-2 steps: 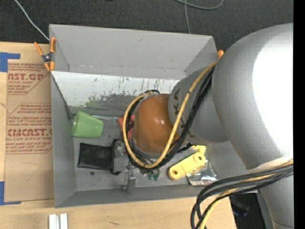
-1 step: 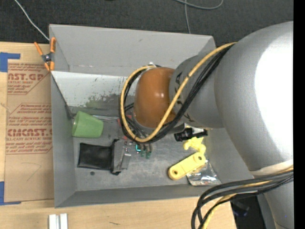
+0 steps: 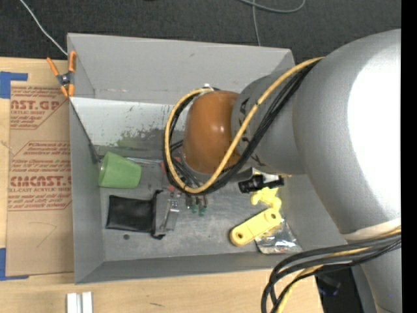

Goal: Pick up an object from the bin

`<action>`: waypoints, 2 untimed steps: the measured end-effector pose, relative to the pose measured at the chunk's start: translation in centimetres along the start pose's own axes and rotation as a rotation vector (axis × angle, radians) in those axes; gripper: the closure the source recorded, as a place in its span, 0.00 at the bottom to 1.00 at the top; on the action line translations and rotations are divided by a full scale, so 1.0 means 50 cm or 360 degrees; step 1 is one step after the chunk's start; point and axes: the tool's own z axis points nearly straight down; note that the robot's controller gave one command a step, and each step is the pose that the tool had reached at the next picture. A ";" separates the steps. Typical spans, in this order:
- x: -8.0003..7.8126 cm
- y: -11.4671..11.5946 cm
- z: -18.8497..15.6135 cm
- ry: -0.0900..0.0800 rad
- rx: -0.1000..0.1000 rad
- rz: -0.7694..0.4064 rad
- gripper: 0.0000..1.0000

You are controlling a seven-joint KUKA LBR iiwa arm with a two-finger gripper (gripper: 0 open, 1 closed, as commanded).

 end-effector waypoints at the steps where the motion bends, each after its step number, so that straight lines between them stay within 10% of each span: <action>1: 0.000 0.001 0.001 0.0000 0.0000 -0.0009 0.00; 2: 0.031 -0.022 -0.081 -0.0005 -0.0001 -0.0137 0.00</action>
Offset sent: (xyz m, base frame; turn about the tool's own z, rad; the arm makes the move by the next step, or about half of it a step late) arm -0.0182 -0.0085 0.0383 -0.0853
